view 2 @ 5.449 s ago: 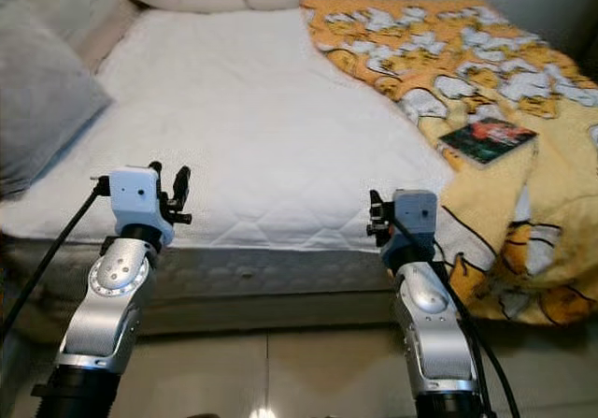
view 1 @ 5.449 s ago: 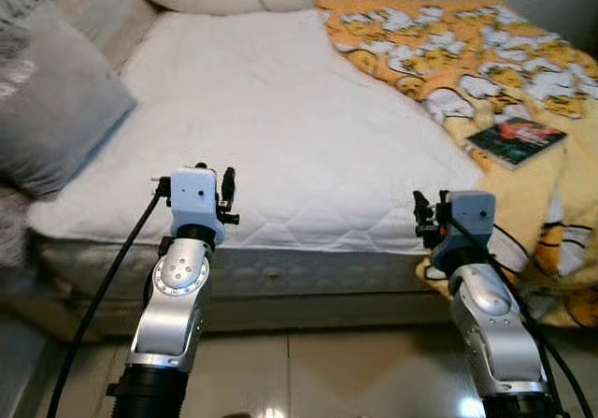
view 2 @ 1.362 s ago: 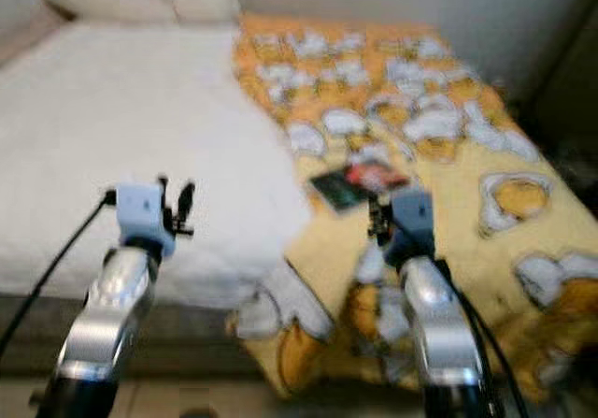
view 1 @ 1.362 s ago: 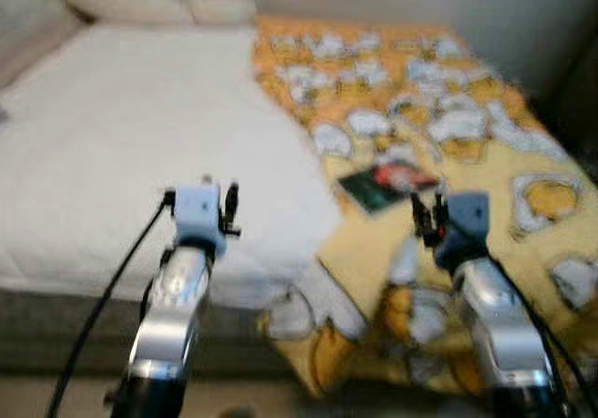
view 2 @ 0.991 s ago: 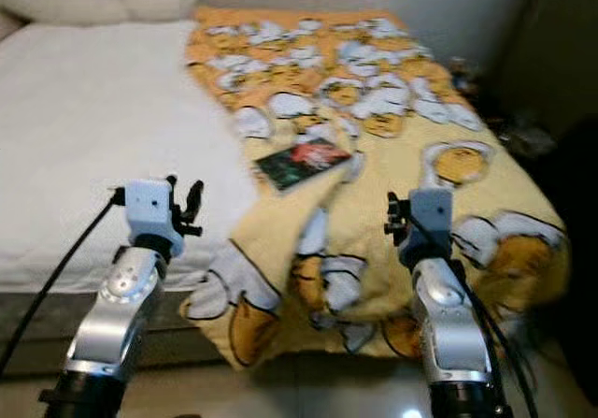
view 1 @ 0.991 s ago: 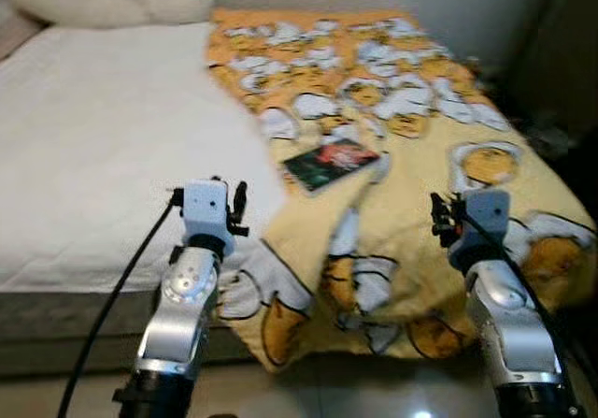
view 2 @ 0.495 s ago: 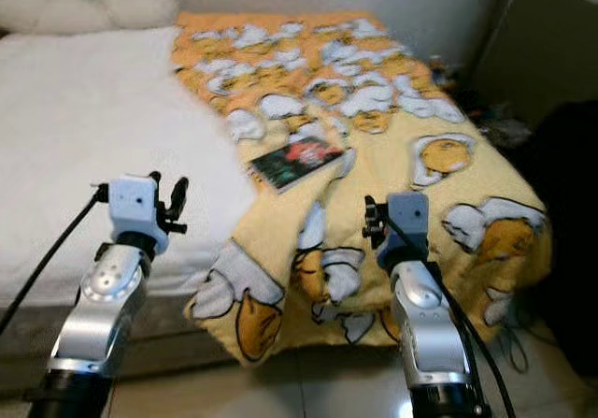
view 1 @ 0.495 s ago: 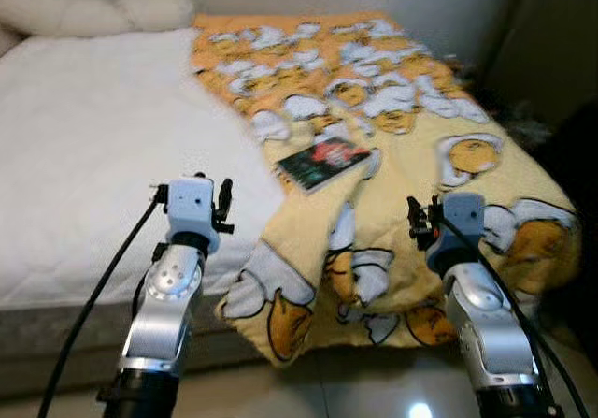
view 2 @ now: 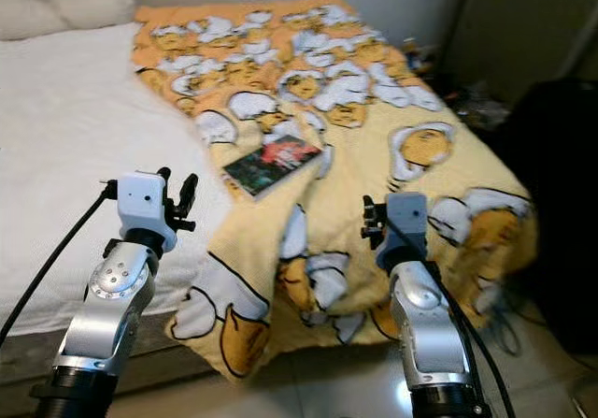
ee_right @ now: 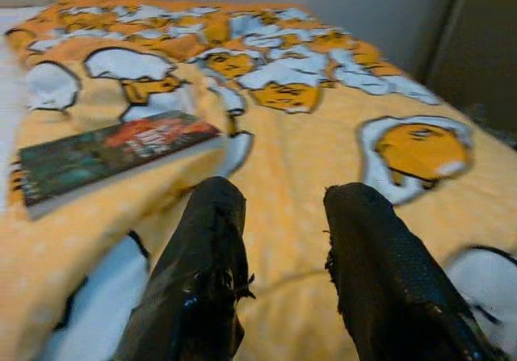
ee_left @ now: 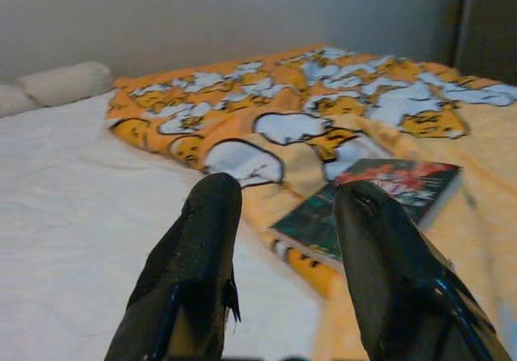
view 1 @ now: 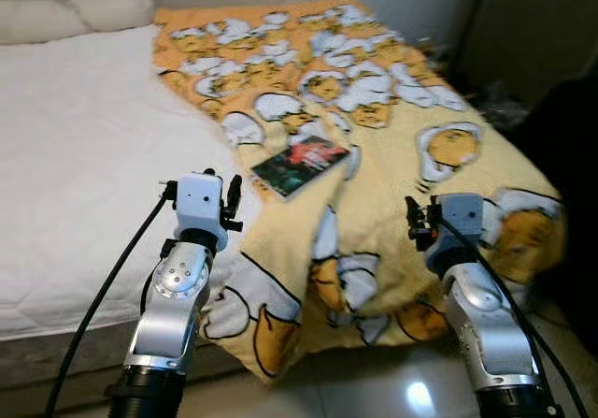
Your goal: Clean up the room
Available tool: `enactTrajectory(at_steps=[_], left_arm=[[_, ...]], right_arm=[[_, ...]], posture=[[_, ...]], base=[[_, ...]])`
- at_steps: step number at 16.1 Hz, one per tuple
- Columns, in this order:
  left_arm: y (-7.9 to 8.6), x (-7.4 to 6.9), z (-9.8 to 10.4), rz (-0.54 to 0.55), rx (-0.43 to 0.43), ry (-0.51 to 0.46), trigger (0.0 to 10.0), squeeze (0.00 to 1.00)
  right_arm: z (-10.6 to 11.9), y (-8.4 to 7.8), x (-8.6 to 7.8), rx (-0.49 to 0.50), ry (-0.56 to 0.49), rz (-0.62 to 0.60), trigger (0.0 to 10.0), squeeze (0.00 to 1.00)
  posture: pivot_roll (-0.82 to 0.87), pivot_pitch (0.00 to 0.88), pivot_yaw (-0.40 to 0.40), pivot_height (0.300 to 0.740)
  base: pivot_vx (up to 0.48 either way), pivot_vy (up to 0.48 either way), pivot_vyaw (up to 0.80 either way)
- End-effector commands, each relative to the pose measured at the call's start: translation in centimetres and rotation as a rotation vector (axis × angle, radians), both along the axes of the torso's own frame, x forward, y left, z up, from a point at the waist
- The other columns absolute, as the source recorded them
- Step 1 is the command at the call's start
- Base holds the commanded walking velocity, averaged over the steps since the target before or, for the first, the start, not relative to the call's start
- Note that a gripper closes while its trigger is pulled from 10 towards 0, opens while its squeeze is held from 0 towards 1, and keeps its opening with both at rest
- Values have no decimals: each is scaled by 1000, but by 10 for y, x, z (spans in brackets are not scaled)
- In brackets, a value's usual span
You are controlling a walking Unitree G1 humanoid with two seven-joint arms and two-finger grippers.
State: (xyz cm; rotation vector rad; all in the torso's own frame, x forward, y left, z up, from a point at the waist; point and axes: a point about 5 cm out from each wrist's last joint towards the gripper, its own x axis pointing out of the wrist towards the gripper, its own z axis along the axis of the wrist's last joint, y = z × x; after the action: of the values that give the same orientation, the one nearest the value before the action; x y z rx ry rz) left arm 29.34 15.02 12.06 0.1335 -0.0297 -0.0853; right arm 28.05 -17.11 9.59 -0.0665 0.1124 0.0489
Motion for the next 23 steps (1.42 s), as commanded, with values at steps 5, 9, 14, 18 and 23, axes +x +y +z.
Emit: enactTrajectory(at_steps=[5,9,14,18,23], left_arm=[[2,1,0,5,2,3,10000,0],[5,1,0,13,4,5,10000,0],[6,1,0,16,5,4,10000,0],[7,1,0,16,5,5,10000,0],[8,0,0,15,6,6,10000,0]], right_arm=[[4,7,2,-27,-16,55,10000,0],[3,6,1,-23,-12,61,10000,0],[3,6,2,-21,-11,67,10000,0],[3,10,1,-58,-12,105,10000,0],[0,14,0,-18,-1,125,10000,0]], posture=[[29,0,13,740],[28,0,15,740],[27,0,16,740],[29,0,19,740],[32,0,20,740]], base=[[300,0,320],[298,0,0],[299,0,0],[299,0,136],[299,0,320]])
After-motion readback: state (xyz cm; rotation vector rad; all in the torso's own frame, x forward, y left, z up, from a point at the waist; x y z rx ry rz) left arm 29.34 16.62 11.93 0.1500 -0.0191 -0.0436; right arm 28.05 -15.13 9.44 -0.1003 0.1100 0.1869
